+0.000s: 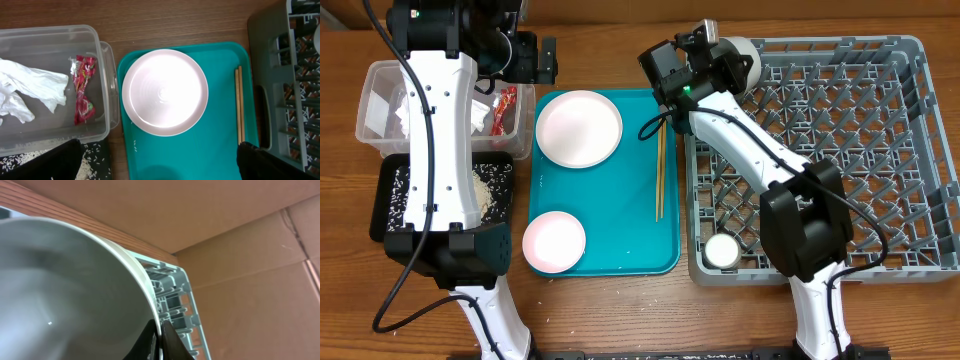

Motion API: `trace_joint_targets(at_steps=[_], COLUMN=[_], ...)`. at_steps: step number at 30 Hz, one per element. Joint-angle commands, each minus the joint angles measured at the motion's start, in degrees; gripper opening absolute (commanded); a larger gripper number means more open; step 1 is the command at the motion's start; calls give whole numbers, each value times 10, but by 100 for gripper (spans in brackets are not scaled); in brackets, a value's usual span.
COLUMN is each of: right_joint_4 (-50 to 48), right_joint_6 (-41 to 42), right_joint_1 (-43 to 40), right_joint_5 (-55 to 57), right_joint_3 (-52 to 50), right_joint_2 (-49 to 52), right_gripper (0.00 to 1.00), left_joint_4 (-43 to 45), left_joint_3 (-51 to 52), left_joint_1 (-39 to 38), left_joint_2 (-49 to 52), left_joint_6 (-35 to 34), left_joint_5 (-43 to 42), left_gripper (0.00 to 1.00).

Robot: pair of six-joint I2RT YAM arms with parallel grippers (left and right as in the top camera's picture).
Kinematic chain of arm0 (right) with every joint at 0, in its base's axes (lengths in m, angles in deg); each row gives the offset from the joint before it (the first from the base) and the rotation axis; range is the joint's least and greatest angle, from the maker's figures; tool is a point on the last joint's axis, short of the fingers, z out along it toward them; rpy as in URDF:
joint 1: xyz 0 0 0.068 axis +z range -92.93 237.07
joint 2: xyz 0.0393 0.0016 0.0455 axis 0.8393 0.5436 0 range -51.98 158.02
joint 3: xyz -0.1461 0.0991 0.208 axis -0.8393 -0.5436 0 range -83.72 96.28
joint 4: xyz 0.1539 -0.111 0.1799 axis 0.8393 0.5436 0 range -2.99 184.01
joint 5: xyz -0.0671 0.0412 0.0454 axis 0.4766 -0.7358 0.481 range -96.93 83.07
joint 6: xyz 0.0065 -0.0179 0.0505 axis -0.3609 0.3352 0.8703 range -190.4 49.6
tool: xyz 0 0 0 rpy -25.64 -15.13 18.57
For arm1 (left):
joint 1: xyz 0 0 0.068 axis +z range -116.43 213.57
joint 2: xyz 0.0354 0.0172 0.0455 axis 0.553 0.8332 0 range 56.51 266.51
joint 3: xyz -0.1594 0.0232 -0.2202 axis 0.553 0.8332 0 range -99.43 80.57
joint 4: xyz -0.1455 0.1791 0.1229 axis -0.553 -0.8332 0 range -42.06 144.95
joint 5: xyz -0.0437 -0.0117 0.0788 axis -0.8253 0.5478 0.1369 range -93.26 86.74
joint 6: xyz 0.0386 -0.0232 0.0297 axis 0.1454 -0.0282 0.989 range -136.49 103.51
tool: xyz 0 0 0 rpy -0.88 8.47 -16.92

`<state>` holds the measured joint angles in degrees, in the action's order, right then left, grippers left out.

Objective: Sort waste into correct bins and load items into the dishwasher
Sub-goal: 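Lift the white bowl and carry it to the back of the dish rack, then release the bowl in the rack and grasp the pink bowl on the teal tray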

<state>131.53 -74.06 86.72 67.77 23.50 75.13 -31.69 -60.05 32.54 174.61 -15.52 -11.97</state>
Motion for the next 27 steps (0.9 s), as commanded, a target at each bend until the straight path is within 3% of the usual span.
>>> trace_joint_targets(at_steps=[1,13,22,27], right_joint_4=[-3,5,8,11], right_joint_6=[2,2,2,2], right_joint_1=[-2,0,46,78], right_joint_5=[35,36,37,37], right_joint_3=[-2,-2,-2,-2], right_joint_2=[13,13,13,13], right_gripper=[4,4,5,36], left_joint_4=[1,1,1,1], left_joint_3=[-12,-12,-12,-12], left_joint_1=[-2,-2,-2,-2], left_joint_2=[-1,-1,-1,-1], left_joint_6=[-3,-3,-3,-3], left_joint_5=[3,3,3,3], left_gripper=[100,100,100,100])
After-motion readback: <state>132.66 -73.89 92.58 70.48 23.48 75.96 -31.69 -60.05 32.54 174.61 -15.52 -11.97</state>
